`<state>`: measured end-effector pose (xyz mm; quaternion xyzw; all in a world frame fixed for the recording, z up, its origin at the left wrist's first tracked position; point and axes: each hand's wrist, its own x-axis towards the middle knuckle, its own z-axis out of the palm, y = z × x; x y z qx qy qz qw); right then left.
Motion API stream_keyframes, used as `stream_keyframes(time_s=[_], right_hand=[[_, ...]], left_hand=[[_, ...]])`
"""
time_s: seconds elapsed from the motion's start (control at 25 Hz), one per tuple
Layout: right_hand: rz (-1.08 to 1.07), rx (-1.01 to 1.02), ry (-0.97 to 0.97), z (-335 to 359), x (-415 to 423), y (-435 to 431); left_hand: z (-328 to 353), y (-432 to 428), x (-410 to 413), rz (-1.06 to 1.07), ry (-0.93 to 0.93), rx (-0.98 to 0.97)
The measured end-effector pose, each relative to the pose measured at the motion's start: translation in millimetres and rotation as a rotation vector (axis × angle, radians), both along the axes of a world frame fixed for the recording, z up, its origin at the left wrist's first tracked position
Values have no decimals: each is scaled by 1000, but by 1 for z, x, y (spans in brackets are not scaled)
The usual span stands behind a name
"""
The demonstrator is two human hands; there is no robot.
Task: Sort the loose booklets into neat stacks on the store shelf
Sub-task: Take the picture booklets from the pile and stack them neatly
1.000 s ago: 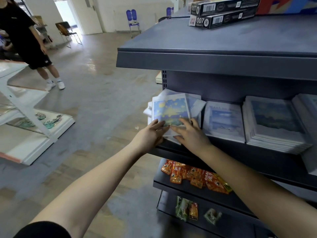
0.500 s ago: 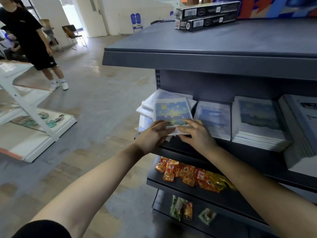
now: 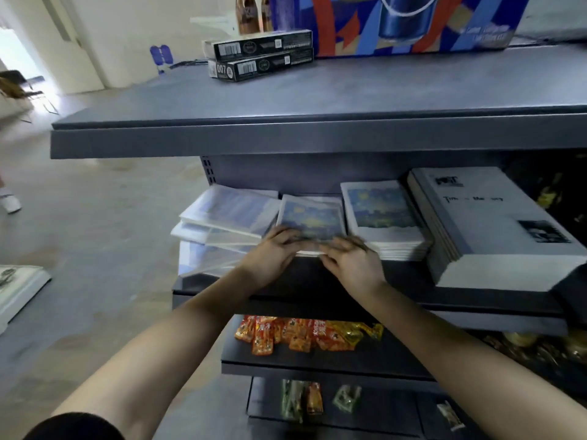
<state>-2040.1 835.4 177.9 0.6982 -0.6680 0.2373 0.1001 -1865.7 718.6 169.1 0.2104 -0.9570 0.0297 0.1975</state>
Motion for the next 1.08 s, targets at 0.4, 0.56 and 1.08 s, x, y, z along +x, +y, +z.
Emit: stream_keyframes(time_s=[0.4,0.56,1.08], right_hand=[[-156,354,274,-27,9,-9],[-193,448,115,-17,17,-28],[-346,405,-109,-17,33,-29]], left_hand=[[-8,-7,-32,121,-411,213],[-9,-16,-56,193,-526,275],[-4,11,-65,317,-563,219]])
